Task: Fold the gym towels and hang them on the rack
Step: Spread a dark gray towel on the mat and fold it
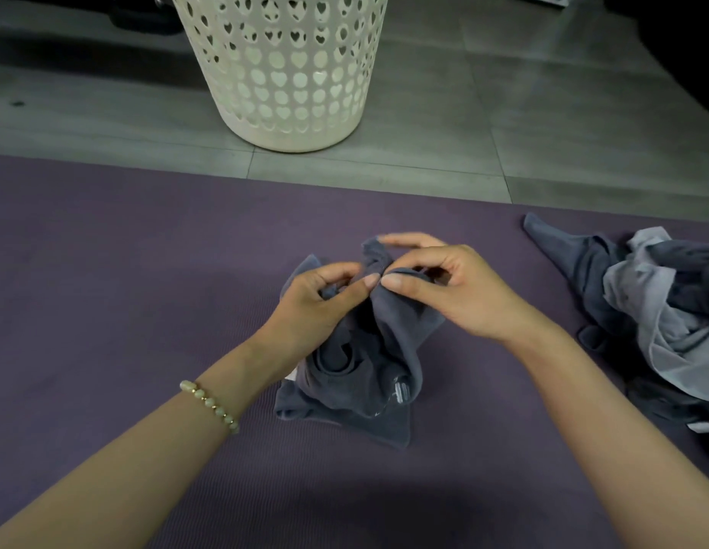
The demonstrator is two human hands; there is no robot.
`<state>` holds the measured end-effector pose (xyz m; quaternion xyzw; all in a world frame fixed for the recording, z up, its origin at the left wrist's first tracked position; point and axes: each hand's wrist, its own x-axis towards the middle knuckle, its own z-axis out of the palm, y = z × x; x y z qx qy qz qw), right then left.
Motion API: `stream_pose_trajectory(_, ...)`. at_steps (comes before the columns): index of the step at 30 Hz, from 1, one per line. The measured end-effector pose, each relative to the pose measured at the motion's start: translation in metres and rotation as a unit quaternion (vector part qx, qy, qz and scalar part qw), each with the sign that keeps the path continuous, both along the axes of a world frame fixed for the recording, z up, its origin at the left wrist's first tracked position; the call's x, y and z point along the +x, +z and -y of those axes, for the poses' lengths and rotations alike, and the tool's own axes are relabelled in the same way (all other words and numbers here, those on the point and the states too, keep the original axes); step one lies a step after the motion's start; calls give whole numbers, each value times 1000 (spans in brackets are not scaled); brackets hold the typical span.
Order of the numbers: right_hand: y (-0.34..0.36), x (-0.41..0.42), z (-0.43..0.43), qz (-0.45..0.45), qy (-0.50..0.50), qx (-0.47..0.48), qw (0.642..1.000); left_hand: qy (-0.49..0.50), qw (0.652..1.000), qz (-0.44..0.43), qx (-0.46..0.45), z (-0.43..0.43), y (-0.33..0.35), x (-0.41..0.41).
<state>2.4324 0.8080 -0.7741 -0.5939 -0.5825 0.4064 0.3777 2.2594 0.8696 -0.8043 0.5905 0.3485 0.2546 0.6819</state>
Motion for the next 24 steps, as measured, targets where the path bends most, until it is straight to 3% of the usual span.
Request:
stream_pose_trajectory(6, -11, 4, 5, -117, -97, -39, 988, -39, 998, -27, -31, -4, 4, -8)
stream_pose_trajectory(8, -10, 7, 10, -101, -102, -26, 989, -49, 998, -33, -11, -3, 7, -8)
stream_pose_trajectory(13, 11, -2, 15, -54, 6, 1, 999, -61, 995, -42, 71, 3, 17, 1)
stream_pose_trajectory(18, 6, -4, 8, -5, -79, 91, 993, -98, 990, -50, 88, 11, 23, 7)
stream_pose_trajectory(24, 5, 4, 14, -79, -115, 55, 989, -117, 985, -61, 115, 18, 39, 8)
